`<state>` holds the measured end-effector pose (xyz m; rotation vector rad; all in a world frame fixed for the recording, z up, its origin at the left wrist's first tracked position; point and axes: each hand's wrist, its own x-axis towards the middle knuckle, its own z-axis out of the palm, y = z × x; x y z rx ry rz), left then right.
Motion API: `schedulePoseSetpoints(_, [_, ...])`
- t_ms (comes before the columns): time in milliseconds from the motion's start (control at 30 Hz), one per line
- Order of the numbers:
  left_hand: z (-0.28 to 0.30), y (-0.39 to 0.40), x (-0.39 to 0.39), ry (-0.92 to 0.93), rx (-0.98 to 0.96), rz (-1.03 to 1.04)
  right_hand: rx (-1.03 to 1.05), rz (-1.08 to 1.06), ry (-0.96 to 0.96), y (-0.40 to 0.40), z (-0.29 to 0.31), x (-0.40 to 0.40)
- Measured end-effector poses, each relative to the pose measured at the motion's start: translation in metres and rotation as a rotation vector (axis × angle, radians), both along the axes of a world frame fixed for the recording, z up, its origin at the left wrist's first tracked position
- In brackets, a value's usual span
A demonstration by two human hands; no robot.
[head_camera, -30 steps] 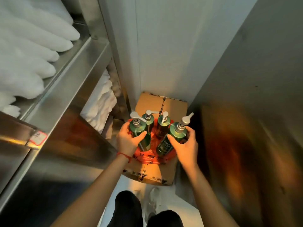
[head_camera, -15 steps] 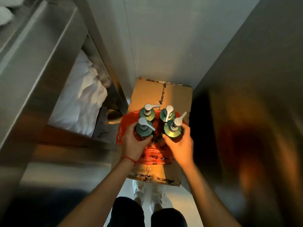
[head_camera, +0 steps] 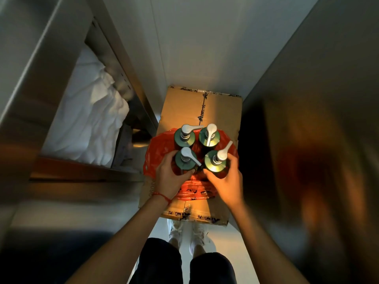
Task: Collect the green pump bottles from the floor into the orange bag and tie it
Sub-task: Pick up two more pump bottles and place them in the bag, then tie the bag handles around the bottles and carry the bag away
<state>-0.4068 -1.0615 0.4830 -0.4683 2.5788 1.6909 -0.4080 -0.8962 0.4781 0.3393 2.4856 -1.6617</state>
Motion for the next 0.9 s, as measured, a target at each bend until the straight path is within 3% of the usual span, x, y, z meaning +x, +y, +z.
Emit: schedulePoseSetpoints(900, [0.006, 0.003, 0.011, 0.004, 0.01, -0.034, -0.01, 0.066, -0.004, 0.002, 0.009, 0.005])
